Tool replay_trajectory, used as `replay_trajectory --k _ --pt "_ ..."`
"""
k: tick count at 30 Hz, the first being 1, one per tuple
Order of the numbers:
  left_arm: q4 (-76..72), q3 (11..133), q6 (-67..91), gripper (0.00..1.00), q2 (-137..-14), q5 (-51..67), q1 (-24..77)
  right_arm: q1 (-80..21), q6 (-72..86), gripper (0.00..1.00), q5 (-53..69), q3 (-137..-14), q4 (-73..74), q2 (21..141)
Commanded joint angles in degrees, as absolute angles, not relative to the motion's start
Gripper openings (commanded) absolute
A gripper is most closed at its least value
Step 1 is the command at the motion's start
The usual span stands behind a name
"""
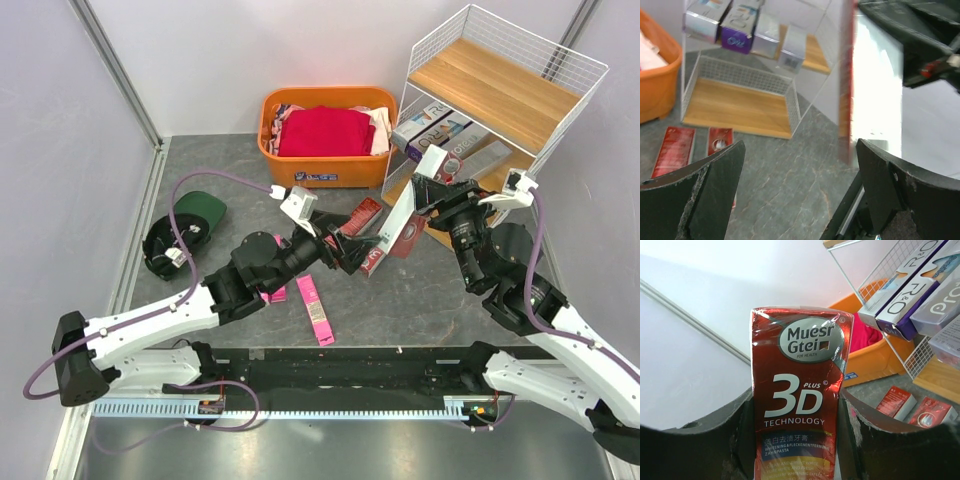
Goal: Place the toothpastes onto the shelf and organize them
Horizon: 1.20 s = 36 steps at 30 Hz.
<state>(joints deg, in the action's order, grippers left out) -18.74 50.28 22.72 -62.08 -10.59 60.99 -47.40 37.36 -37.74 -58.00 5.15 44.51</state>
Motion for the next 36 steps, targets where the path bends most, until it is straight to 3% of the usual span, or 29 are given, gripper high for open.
replay_trajectory --k 1,15,23,29,30,32,33,36 --pt "-25.57 51.50 18.02 1.00 -61.78 -10.90 64.68 -47.29 38.58 0.42 -39.82 -58.80 0.35 45.00" --pt "-25.58 55.89 19.77 0.98 -69.77 -12.47 67.32 -47.20 39.81 0.40 -39.55 -58.89 0.35 44.65" --pt "-25.84 57.31 21.00 0.88 -72.51 -13.18 67.50 -47.20 39.73 0.40 -39.82 -58.45 -1.67 43.33" --pt "-26.89 57.30 20.74 0.67 -72.77 -11.78 67.50 -47.20 40.17 0.42 -39.20 -58.18 -1.93 43.24" --pt "-26.89 57.39 20.74 0.52 -72.77 -11.43 67.41 -47.28 40.25 0.43 -39.20 -58.10 -1.93 43.33" --pt "-27.24 57.30 20.74 0.37 -72.69 -11.25 67.41 -47.20 40.25 0.45 -39.02 -58.18 -2.02 43.42" --pt "-27.25 57.13 20.74 0.31 -72.69 -11.25 67.50 -47.20 40.25 0.51 -38.94 -58.27 -2.02 43.42" --pt "-27.25 56.69 20.74 0.27 -71.99 -11.78 67.50 -47.20 40.25 0.64 -38.85 -58.01 -1.85 43.51"
